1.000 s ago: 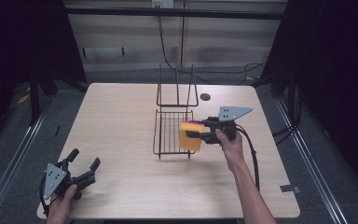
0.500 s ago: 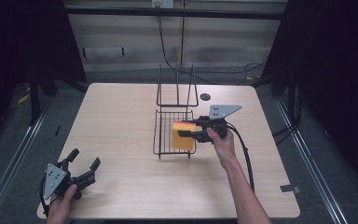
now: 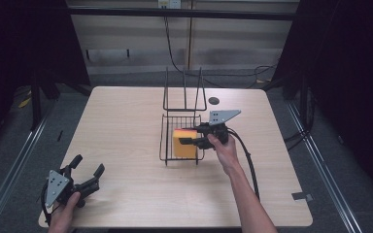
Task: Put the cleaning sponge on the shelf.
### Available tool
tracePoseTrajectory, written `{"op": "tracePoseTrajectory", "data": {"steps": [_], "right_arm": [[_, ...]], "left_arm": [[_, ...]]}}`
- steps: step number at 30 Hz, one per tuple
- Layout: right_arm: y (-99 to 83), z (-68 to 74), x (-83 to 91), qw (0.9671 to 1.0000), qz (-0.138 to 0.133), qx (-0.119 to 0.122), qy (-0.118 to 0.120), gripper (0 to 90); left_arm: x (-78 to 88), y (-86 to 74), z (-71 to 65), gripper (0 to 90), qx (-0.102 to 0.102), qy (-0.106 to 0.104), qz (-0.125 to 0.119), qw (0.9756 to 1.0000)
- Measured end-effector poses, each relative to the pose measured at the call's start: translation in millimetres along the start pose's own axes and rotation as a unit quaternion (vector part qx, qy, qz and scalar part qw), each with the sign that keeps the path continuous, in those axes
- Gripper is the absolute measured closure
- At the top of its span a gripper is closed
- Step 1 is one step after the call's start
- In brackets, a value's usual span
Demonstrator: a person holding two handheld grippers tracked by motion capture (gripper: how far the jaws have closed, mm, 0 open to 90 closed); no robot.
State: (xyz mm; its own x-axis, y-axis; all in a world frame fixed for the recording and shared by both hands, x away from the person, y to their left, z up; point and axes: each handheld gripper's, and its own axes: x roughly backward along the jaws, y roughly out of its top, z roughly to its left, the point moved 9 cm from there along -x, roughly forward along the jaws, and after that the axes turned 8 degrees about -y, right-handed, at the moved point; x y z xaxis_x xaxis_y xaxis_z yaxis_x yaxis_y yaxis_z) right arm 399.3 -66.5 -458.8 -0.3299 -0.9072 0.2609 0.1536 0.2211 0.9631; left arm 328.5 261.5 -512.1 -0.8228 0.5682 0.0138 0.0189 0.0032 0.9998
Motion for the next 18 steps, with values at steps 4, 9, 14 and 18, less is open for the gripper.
{"op": "tracePoseTrajectory", "data": {"steps": [4, 9, 14, 18], "right_arm": [[-2.6, -1.0, -5.2, 1.0000, 0.000, -0.001, 0.002, 59.8], [-4.1, 0.1, -9.3, 1.0000, 0.001, -0.001, 0.008, 59.7], [-4.8, -0.5, -8.7, 0.9999, 0.001, -0.004, 0.010, 59.6], [-6.6, -0.4, -11.5, 0.9999, 0.002, -0.005, 0.012, 59.5]], "left_arm": [[0.0, 0.0, 0.0, 15.7, 0.000, 0.000, 0.000, 1.0000], [0.0, -0.2, -0.3, 15.6, 0.000, -0.002, 0.001, 1.0000], [-0.1, 0.0, -0.5, 15.6, 0.002, -0.001, -0.001, 1.0000], [0.1, -0.2, -0.3, 15.6, 0.000, -0.002, 0.001, 1.0000]]}}
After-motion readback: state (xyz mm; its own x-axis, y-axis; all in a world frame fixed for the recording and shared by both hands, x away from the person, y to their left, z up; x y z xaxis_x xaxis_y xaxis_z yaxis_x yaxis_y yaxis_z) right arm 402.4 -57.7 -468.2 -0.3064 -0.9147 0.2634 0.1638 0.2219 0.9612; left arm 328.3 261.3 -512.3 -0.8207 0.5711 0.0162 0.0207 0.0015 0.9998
